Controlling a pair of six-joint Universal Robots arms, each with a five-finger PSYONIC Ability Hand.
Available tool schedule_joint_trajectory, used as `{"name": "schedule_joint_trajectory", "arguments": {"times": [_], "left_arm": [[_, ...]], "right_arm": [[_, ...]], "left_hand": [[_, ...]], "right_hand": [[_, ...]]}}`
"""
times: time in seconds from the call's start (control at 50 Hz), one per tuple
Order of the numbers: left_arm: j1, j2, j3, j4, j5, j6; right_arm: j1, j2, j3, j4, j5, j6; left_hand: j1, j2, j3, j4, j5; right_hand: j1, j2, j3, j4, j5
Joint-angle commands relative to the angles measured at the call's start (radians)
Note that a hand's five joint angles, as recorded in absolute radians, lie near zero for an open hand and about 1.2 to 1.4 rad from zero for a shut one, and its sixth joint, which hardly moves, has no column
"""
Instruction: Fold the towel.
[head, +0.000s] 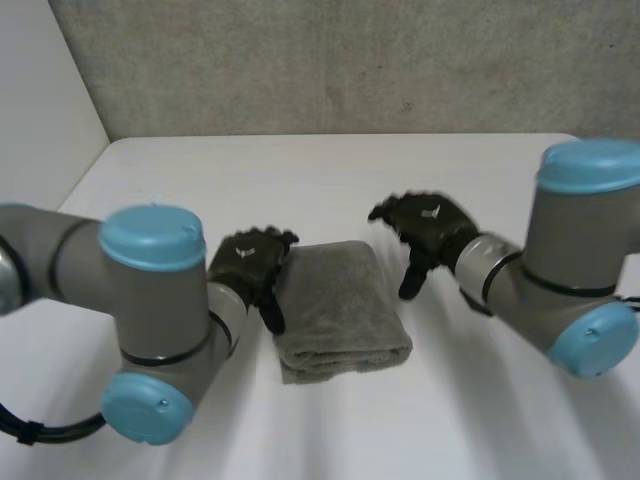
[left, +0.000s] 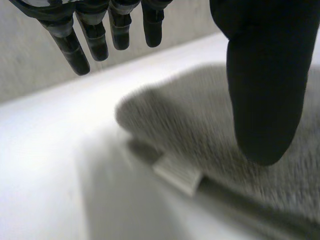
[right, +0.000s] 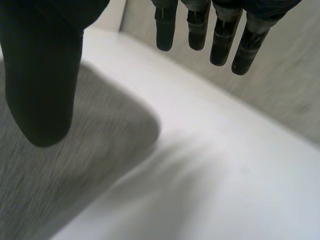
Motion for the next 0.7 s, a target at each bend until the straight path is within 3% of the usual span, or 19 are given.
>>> {"name": "schedule_joint_trajectory", "arguments": {"times": [0.02, 0.14, 0.2, 0.38, 0.7], "left_arm": [[0.032, 0.289, 0.018, -0.051, -0.001, 0.01], [0.123, 0.469, 0.041, -0.074, -0.01, 0.012], [0.159, 0.557, 0.047, -0.117, -0.01, 0.012], [0.166, 0.626, 0.014, -0.192, -0.012, 0.01], [0.161, 0.655, -0.033, -0.138, -0.018, 0.012]], "right_arm": [[-0.015, -0.274, 0.041, -0.094, 0.11, 0.094], [-0.069, -0.454, 0.05, -0.108, 0.25, 0.106], [-0.078, -0.514, 0.052, -0.083, 0.272, 0.1], [-0.064, -0.569, 0.087, -0.036, 0.279, 0.05], [-0.061, -0.571, 0.127, -0.06, 0.285, 0.034]], "left_hand": [[-0.002, 0.01, 0.008, 0.008, -0.025], [-0.002, 0.01, 0.008, 0.008, -0.025], [-0.001, 0.011, 0.009, 0.009, -0.024], [-0.002, 0.01, 0.008, 0.008, -0.025], [-0.002, 0.01, 0.008, 0.008, -0.025]], "right_hand": [[-0.036, -0.062, -0.041, -0.061, -0.066], [-0.036, -0.062, -0.041, -0.061, -0.066], [-0.036, -0.062, -0.041, -0.061, -0.066], [-0.036, -0.062, -0.041, -0.061, -0.066], [-0.036, -0.062, -0.041, -0.061, -0.066]]}}
